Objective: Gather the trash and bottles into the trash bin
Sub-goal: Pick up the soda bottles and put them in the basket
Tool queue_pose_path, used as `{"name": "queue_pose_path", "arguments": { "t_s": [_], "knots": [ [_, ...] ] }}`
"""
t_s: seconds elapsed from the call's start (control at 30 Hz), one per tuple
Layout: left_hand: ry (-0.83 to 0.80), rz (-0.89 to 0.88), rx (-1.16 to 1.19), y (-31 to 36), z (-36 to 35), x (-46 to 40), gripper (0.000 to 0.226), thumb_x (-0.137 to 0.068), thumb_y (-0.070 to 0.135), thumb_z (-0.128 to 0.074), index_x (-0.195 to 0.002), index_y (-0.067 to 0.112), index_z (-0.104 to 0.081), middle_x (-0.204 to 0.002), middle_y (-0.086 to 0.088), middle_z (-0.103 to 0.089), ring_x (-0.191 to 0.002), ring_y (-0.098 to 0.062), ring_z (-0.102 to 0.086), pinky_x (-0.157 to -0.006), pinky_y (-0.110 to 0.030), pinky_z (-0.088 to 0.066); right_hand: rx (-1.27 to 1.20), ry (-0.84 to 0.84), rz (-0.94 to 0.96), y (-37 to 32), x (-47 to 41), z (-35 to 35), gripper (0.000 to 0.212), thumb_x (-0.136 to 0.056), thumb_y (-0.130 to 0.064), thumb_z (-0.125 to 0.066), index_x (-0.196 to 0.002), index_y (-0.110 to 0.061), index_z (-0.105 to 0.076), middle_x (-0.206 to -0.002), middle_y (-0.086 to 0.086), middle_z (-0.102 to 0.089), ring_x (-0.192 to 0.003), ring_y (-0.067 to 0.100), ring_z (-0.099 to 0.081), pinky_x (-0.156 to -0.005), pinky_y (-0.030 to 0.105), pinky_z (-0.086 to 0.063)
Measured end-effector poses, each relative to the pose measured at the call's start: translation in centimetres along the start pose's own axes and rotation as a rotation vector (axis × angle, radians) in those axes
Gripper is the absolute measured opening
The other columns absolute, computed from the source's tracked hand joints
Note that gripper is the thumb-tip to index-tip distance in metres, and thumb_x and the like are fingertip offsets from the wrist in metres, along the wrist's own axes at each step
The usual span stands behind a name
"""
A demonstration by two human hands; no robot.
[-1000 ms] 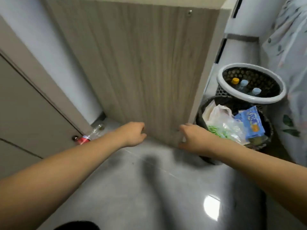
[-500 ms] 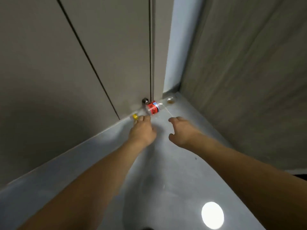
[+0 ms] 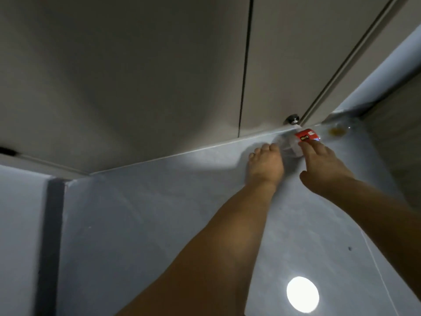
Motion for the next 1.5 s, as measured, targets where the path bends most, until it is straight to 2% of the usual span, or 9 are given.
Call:
{"name": "queue_pose_path", "arguments": {
  "t_s": [0.2, 0.33, 0.4, 0.57, 0.73, 0.9, 1.1, 1.23, 1.5],
  "knots": [
    [-0.036, -0.093, 0.26, -2.7, 0.7, 2.5, 0.028, -0.093, 0.021, -0.056, -0.119, 0.011, -0.057, -0.117, -0.013, -0.059, -0.106, -0.031, -0.056, -0.091, -0.036, -0.043, 0.252, 0.054, 0.103, -0.1, 0.2, -0.7, 0.083, -0.082, -0.019, -0.062, -0.151, -0.023, -0.015, -0.155, 0.008, -0.018, -0.143, 0.032, -0.016, -0.117, 0.046, -0.016],
    [-0.139, 0.134, 0.899, -4.1, 1.0, 3.5, 0.013, -0.082, 0.018, -0.066, -0.091, 0.028, -0.064, -0.085, -0.003, -0.062, -0.073, -0.021, -0.059, -0.07, -0.032, -0.051, 0.253, 0.023, 0.115, -0.2, 1.2, -0.3, 0.068, -0.084, -0.033, -0.061, -0.143, -0.023, -0.029, -0.143, 0.005, -0.041, -0.13, 0.029, -0.041, -0.11, 0.042, -0.03],
    [-0.156, 0.148, 0.964, -3.2, 2.1, 3.6, 0.016, -0.087, 0.009, -0.064, -0.081, 0.023, -0.061, -0.069, 0.0, -0.055, -0.06, -0.015, -0.05, -0.057, -0.025, -0.043, 0.17, -0.022, 0.094, 0.1, 2.4, -0.2, 0.062, -0.082, -0.041, -0.063, -0.136, -0.023, -0.038, -0.133, 0.004, -0.05, -0.119, 0.028, -0.052, -0.101, 0.038, -0.038],
    [-0.116, -0.009, 0.879, 2.6, 6.8, 4.3, 0.013, -0.087, 0.019, -0.065, -0.083, 0.009, -0.058, -0.065, 0.004, -0.048, -0.06, -0.01, -0.044, -0.059, -0.025, -0.037, -0.312, -0.051, -0.026, 2.3, 7.4, 1.7, 0.054, -0.068, -0.048, -0.075, -0.111, -0.025, -0.054, -0.106, -0.003, -0.062, -0.094, 0.019, -0.06, -0.075, 0.029, -0.047],
    [-0.21, -0.285, 0.673, 12.9, 9.4, 8.2, 0.027, -0.085, 0.028, -0.069, -0.081, 0.004, -0.056, -0.063, 0.002, -0.047, -0.058, -0.011, -0.044, -0.06, -0.028, -0.037, -0.584, 0.03, -0.112, 7.3, 16.0, 5.5, 0.049, -0.064, -0.044, -0.081, -0.104, -0.029, -0.056, -0.094, -0.01, -0.063, -0.087, 0.01, -0.062, -0.072, 0.025, -0.049],
    [-0.352, -0.629, 0.466, 25.1, 10.4, 17.6, 0.03, -0.082, 0.037, -0.071, -0.073, 0.014, -0.053, -0.061, 0.007, -0.046, -0.057, -0.012, -0.044, -0.059, -0.03, -0.038, -0.641, 0.08, -0.173, 12.5, 26.5, 8.7, 0.041, -0.062, -0.038, -0.083, -0.092, -0.03, -0.057, -0.086, -0.011, -0.065, -0.081, 0.007, -0.063, -0.068, 0.023, -0.049],
    [-0.407, -1.029, 0.305, 38.7, 11.1, 31.8, 0.026, -0.078, 0.041, -0.073, -0.08, 0.02, -0.058, -0.065, 0.009, -0.054, -0.061, -0.009, -0.049, -0.061, -0.029, -0.043, -0.603, 0.208, -0.304, 20.1, 41.4, 12.8, 0.072, -0.06, -0.04, -0.084, -0.122, -0.029, -0.049, -0.11, -0.011, -0.063, -0.098, 0.006, -0.06, -0.093, 0.029, -0.05],
    [-0.305, -1.207, 0.268, 46.1, 11.3, 40.8, 0.03, -0.078, 0.046, -0.069, -0.08, 0.019, -0.055, -0.064, 0.005, -0.057, -0.067, -0.018, -0.055, -0.063, -0.034, -0.046, -0.72, 0.383, -0.384, 24.9, 49.9, 14.6, 0.057, -0.064, -0.021, -0.086, -0.109, -0.027, -0.053, -0.092, -0.017, -0.063, -0.085, -0.006, -0.061, -0.078, 0.01, -0.048],
    [-0.208, -1.412, 0.166, 59.3, 10.9, 50.0, 0.028, -0.088, 0.044, -0.06, -0.086, 0.017, -0.052, -0.074, 0.003, -0.056, -0.071, -0.019, -0.055, -0.061, -0.034, -0.041, -0.847, 0.58, -0.432, 34.2, 60.3, 18.4, 0.06, -0.066, -0.027, -0.084, -0.116, -0.029, -0.052, -0.106, -0.008, -0.067, -0.096, 0.008, -0.066, -0.086, 0.031, -0.056]
  ]
}}
Point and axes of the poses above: each hand's wrist, its own x-axis away from the middle knuckle, its own z-axis out of the back of the hand, y = z × x, the point moved 8 cm from there along -x, towards the middle knuckle
